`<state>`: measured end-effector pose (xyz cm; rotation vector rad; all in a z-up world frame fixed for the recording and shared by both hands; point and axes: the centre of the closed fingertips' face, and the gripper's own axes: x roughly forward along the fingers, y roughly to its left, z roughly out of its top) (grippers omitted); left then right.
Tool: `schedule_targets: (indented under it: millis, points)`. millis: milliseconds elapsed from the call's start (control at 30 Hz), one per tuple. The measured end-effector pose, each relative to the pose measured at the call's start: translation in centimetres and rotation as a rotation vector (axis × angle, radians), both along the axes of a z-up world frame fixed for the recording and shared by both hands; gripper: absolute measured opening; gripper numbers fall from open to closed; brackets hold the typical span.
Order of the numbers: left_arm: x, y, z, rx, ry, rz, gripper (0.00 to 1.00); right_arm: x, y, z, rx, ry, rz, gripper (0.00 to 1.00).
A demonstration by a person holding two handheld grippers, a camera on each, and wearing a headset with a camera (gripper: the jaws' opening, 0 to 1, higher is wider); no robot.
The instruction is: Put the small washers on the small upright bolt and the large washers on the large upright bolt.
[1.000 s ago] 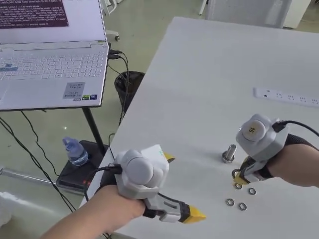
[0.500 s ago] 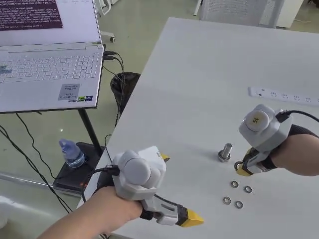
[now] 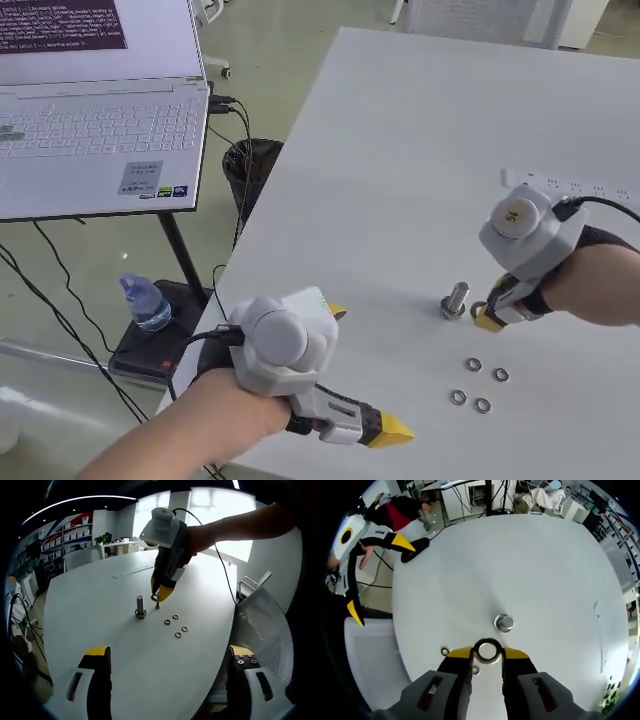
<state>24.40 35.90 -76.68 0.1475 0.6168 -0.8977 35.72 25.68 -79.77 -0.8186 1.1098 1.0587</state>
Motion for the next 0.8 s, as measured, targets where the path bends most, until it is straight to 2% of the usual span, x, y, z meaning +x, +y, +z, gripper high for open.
schedule_targets:
  millis: [500,800]
  points:
    - [0.0,0.0,-0.4,0.008,0.012,-0.01,0.96,1.6,1.6,0.8,0.033,-0.023,-0.001,0.21]
    - [-0.2,0.1,-0.4,0.013,0.02,-0.015,0.95,3.0,1.8,0.5,0.038,-0.049,-0.006,0.21]
